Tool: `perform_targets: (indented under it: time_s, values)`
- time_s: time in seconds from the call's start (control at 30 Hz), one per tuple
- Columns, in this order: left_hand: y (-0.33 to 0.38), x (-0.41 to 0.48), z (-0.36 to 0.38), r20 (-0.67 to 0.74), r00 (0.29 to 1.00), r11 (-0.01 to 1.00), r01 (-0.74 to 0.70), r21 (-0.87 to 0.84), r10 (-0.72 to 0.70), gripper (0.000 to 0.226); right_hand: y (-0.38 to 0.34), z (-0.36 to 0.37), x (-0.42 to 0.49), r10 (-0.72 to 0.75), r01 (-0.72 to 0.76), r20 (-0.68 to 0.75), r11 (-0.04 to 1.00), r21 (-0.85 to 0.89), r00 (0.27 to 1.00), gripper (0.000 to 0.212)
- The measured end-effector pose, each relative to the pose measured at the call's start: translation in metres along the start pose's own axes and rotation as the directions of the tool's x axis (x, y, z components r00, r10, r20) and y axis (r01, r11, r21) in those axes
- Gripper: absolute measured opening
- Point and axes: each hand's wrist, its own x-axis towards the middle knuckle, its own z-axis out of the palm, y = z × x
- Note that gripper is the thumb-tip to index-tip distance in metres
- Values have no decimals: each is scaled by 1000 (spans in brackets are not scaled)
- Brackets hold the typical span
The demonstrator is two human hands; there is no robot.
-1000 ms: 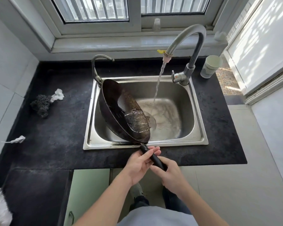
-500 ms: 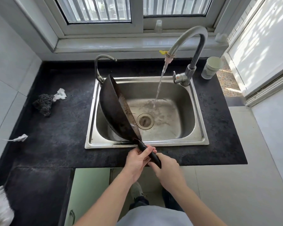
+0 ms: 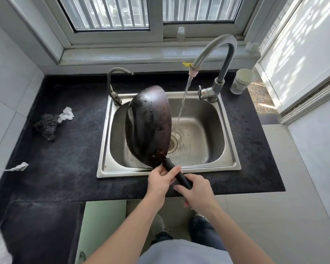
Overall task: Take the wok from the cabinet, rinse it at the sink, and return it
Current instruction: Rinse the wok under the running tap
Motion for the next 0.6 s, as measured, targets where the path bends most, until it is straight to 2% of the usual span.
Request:
perform_targets:
  time_s: [0.13, 0.23, 0.4, 0.5, 0.6]
  values:
    - [2, -7, -11, 186, 982, 980, 74, -186, -39, 23, 2, -2, -5, -48, 34, 91, 988, 151, 995, 11]
    - [2, -6, -13, 270, 962, 977, 100, -188, -46, 27, 5, -4, -9, -52, 8, 150, 961, 277, 987, 10]
    - [-8, -4, -14, 214, 977, 999, 21, -45, -10, 22, 8, -1, -11, -3, -76, 249, 948, 308, 969, 17]
    - [-12, -4, -12, 198, 980, 1000, -5, 20, 1, 16, 3, 2, -8, 68, -153, 300, 950, 271, 951, 11]
    - [-9, -1, -9, 177, 984, 998, -15, 56, 5, 13, -3, 6, -4, 154, -217, 255, 946, 242, 955, 9]
